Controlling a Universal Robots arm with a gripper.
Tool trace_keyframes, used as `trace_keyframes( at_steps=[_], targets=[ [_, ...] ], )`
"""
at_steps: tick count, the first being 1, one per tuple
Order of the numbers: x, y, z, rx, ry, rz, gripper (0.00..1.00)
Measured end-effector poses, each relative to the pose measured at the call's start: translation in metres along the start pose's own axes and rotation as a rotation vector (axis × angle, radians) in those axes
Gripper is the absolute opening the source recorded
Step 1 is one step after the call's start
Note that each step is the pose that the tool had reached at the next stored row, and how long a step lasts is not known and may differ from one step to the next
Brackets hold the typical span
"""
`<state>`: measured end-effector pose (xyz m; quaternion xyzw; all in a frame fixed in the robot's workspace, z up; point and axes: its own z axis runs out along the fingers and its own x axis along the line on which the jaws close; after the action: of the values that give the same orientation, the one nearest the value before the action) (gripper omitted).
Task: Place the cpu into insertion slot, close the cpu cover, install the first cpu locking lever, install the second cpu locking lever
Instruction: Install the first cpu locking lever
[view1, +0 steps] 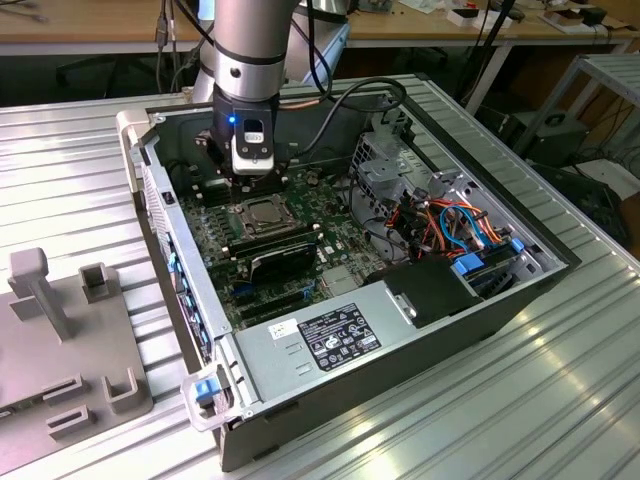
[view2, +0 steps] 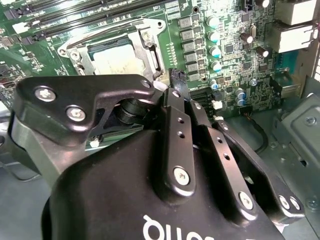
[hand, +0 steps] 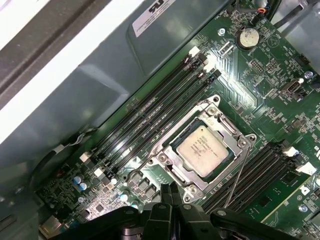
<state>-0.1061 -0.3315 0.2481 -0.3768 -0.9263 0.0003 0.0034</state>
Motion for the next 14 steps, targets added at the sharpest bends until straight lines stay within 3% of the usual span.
trace_keyframes(
  at_steps=[14],
  targets=[
    [0.0003,-0.0003,0.0,-0.0002,0.0002,-0.002,0.11]
  ],
)
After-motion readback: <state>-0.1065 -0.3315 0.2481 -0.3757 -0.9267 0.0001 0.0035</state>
